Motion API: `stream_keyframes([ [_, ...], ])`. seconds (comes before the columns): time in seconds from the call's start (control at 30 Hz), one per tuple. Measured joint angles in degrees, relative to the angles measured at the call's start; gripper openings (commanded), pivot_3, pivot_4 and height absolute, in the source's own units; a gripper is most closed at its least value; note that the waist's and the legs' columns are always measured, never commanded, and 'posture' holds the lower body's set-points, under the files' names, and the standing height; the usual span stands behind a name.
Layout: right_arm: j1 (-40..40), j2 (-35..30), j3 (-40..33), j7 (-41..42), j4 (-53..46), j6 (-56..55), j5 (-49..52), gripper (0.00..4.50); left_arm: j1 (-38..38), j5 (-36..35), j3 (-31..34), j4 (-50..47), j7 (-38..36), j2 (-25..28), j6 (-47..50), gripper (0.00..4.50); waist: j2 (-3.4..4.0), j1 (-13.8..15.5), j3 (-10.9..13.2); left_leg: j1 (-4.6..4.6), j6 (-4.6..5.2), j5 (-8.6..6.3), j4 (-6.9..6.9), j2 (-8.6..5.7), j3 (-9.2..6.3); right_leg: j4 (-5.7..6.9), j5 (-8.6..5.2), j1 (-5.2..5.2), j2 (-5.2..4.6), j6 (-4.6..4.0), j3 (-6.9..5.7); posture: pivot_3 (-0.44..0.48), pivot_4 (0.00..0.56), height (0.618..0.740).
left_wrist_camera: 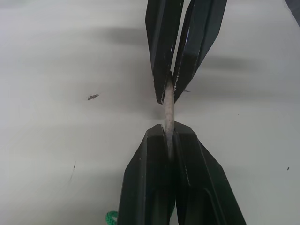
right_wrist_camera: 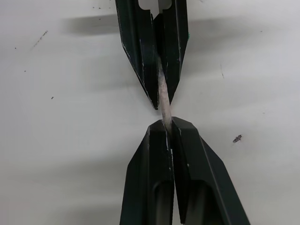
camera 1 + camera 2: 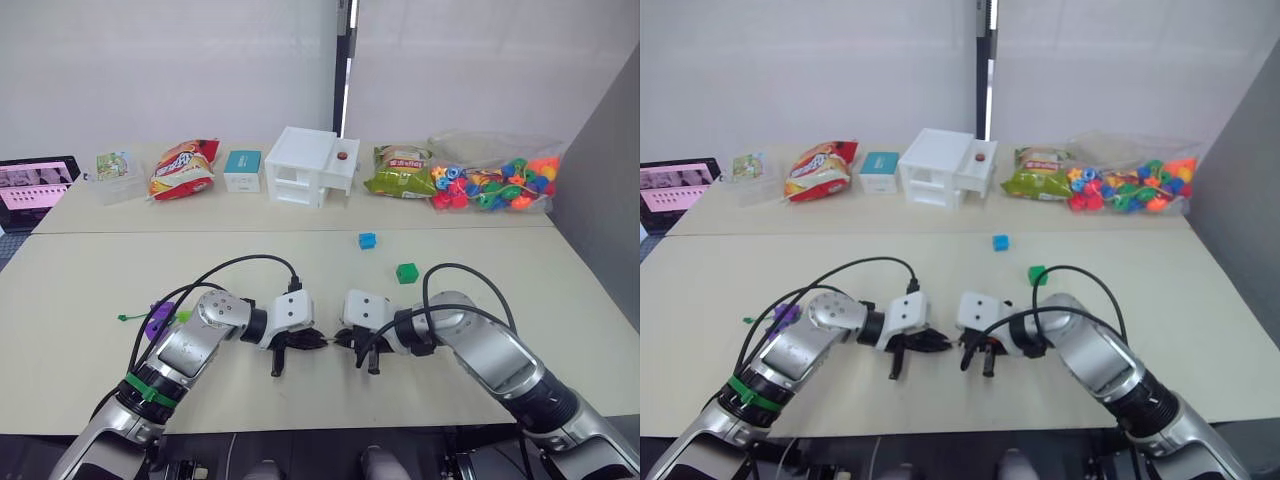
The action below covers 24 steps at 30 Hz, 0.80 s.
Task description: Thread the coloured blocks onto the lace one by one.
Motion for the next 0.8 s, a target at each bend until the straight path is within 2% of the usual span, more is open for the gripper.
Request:
stream_keyframes([
  [0.07,2.82,-0.1,-2.91,-0.96,-1.62,2.43,1.94,1.62,-0.31,0.28,0.68,-0.26,0.01,1.2,0.62,0.0,0.0,0.08,0.0,-0.03,0.0,0.0,0.01,0.0,-0.01,-0.02,0.0,0.0,-0.01,0.0,0.0,0.0,0.15,0.74],
  [0.2,12.21,0.08,-14.38,-6.34,-8.56,7.75,5.38,3.01,-0.61,0.45,1.39,-1.06,0.0,2.31,1.18,0.0,0.0,0.69,0.0,-0.1,0.0,0.0,0.0,-0.02,-0.01,-0.17,0.01,0.02,-0.03,0.01,-0.01,0.0,0.15,0.74],
  [0.33,22.73,7.65,-23.47,-18.12,-12.78,11.28,4.97,4.38,-0.11,0.49,1.68,-1.42,0.06,2.73,2.14,0.0,-0.02,0.89,-0.02,-0.11,0.01,0.0,-0.02,0.0,0.02,-0.18,0.01,-0.02,0.0,0.01,0.02,0.0,0.15,0.74],
  [0.53,25.1,21.17,-26.98,-37.09,-12.74,9.09,-0.98,4.38,0.1,0.47,1.71,-1.57,0.14,2.66,2.42,0.0,0.0,0.18,-0.03,-0.07,-0.02,0.01,-0.04,0.02,0.0,-0.16,0.01,0.0,0.02,0.01,0.02,0.0,0.15,0.74],
  [0.63,21.71,25.17,-27.35,-43.5,-5.63,3.67,-3.5,4.38,0.11,0.47,1.76,-1.66,0.27,2.46,2.54,0.0,0.0,-0.03,-0.02,-0.06,-0.03,0.02,-0.04,0.0,0.03,-0.18,0.01,0.01,0.0,0.01,0.03,0.0,0.15,0.74],
  [0.8,12.6,25.35,-29.21,-47.02,10.96,-6.75,-5.08,4.38,0.04,0.53,1.84,-1.81,0.5,2.35,2.66,0.0,0.01,-0.17,-0.02,-0.03,-0.03,0.02,-0.1,0.0,0.02,-0.17,0.02,0.0,0.0,-0.01,0.03,0.0,0.15,0.74],
])
